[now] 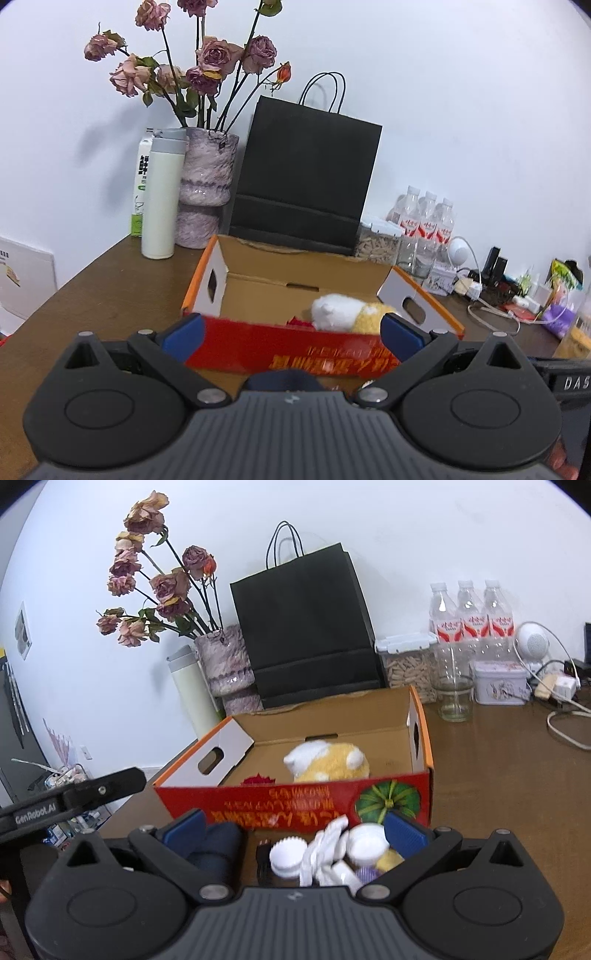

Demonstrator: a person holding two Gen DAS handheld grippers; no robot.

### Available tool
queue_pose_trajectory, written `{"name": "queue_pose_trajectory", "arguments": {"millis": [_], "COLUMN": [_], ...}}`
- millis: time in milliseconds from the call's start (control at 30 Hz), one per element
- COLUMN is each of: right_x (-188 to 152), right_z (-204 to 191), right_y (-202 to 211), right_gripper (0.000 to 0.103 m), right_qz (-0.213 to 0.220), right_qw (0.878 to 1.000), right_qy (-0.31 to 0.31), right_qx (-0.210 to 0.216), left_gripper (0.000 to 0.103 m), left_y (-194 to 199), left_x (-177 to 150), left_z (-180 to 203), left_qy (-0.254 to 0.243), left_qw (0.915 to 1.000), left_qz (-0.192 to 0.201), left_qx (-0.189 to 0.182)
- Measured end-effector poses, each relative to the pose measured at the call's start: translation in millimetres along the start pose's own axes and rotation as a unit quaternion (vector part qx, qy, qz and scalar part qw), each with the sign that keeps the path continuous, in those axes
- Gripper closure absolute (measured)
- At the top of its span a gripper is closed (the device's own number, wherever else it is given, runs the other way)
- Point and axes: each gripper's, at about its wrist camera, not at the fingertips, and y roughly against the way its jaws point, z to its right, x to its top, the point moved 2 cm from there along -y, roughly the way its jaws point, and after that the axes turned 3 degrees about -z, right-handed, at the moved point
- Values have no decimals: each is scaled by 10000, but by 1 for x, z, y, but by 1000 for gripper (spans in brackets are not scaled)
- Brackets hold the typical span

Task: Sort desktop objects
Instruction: 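Withdraw both grippers from the box back toward the table objects, then move the left gripper to the white plastic box while the right gripper approaches the crumpled tissue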

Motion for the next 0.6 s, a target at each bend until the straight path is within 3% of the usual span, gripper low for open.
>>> {"name": "queue_pose_trajectory", "arguments": {"millis": [600], "right_x": [-50], "right_z": [-10], "right_y": [32], "right_gripper": [0], "right_qz": [141], "right_qw": [9984], "right_qy": [387], "right_qx": [-394], "left_gripper": [0], "left_y": [42], "left_x": [-52], "left_z": [-5], "left_qy": [-497], "left_qw": [9969], "left_qz": [305], "left_qx": [522]}}
